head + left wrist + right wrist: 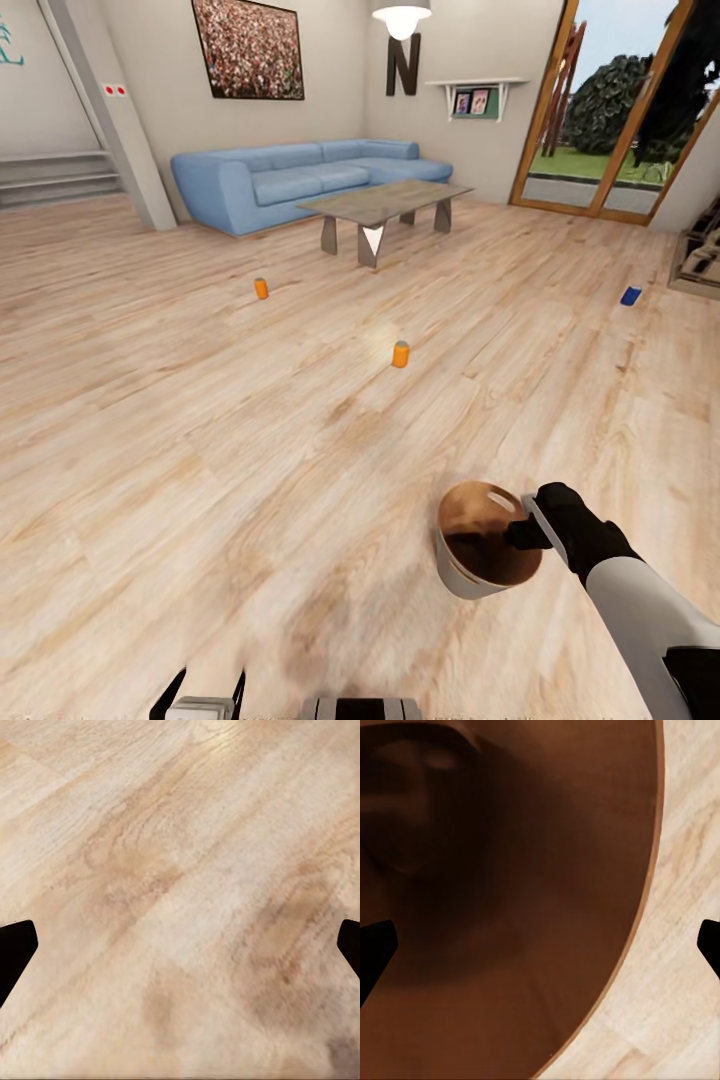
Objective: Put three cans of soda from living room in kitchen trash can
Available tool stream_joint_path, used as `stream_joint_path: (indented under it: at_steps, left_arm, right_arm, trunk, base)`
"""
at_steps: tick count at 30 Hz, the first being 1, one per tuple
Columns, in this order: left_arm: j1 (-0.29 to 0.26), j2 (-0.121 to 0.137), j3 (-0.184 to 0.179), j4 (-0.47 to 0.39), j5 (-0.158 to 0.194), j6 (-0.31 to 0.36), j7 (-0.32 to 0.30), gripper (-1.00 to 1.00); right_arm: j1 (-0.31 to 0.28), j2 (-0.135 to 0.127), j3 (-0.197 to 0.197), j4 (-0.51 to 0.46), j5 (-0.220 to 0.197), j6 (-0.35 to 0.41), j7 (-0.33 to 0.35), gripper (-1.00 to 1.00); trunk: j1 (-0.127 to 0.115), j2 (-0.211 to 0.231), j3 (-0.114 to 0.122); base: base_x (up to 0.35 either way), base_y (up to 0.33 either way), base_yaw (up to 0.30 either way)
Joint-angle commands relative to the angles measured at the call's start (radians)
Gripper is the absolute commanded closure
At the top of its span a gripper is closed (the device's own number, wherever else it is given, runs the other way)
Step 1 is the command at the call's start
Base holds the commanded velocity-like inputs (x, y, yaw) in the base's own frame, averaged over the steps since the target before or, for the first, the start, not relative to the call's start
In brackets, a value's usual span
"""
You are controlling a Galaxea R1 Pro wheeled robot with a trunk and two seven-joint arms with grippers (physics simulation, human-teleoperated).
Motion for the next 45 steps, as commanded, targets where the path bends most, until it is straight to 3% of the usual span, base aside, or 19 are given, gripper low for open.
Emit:
stream_joint_path:
  at_steps: [1,5,31,45]
  left_arm:
    - [0.0,0.0,0.0,0.0,0.0,0.0,0.0,-1.0]
    - [0.0,0.0,0.0,0.0,0.0,0.0,-0.001,-1.0]
    - [0.0,0.0,0.0,-0.003,0.001,0.0,0.004,-1.0]
    - [0.0,0.0,-0.002,-0.001,0.001,-0.001,0.005,-1.0]
  right_arm:
    - [0.0,0.0,0.0,0.0,0.0,0.0,0.0,-1.0]
    - [0.0,0.0,0.0,0.0,0.0,0.0,0.0,-1.0]
    - [0.0,0.008,0.0,0.001,-0.001,0.0,0.0,-1.0]
    - [0.0,0.008,0.001,0.001,0.0,0.0,0.0,-1.0]
  trunk:
    - [0.0,0.0,-0.004]
    - [0.002,-0.001,-0.019]
    - [0.002,-0.001,-0.019]
    - [0.002,-0.001,-0.019]
  base:
    - [0.0,0.0,0.0]
    - [0.0,0.0,0.0]
    - [0.0,-0.002,0.0]
    - [0.0,-0.106,0.0]
